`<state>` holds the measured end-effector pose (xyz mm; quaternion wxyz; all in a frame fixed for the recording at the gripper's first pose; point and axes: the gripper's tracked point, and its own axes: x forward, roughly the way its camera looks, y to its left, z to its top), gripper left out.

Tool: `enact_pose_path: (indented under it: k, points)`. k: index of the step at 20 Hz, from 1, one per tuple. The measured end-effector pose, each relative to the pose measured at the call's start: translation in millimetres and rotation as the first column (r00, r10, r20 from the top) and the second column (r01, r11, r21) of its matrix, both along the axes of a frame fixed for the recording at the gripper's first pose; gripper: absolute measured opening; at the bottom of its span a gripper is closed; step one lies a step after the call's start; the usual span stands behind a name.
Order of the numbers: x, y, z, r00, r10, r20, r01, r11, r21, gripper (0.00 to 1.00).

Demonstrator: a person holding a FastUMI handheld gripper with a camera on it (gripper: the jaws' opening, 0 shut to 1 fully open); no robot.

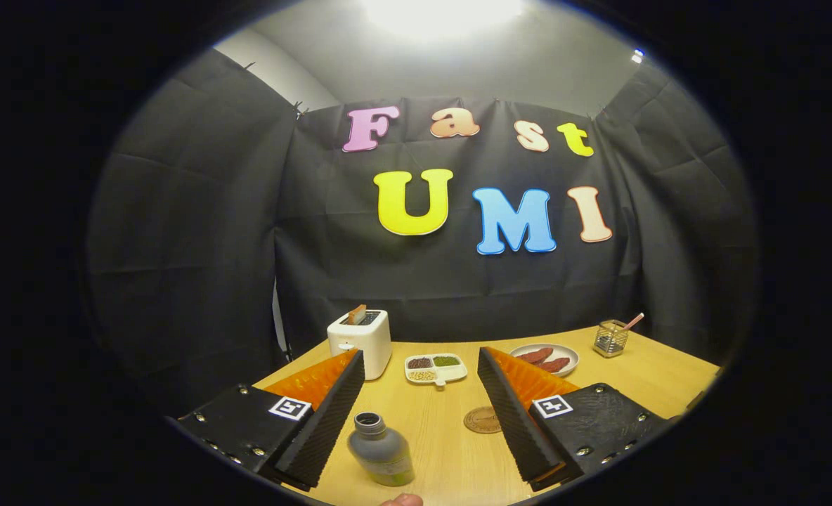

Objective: Take the bottle from table, then pour the juice into the cup, finally place the bottle on the coaster

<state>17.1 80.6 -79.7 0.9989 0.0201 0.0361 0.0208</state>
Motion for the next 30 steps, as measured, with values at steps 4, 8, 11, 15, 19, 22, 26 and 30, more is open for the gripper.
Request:
enact_pose_path:
  k: [4,8,11,15,19,22,26,30]
  points:
    - [2.6,15.3,-22.5,0.999,0.014,-0.041,-0.014,1.000,-0.007,0.99]
    - [7.3,27.4,-47.7,0.996,0.020,-0.086,-0.020,1.000,-0.003,0.99]
    - [9.6,31.0,-69.1,0.992,0.007,-0.128,-0.009,1.000,-0.016,0.99]
    - [11.3,35.5,-102.9,0.979,-0.001,-0.204,-0.003,1.000,-0.019,0.99]
    - [11.1,38.6,-128.3,0.967,-0.003,-0.255,-0.002,1.000,-0.020,0.99]
    - [10.5,42.1,-148.2,0.955,0.002,-0.297,-0.010,1.000,-0.027,0.99]
    - [5.9,44.0,-168.1,0.942,-0.002,-0.336,-0.007,1.000,-0.026,0.99]
    - [-2.2,45.7,-181.4,0.931,-0.003,-0.366,-0.008,1.000,-0.030,0.99]
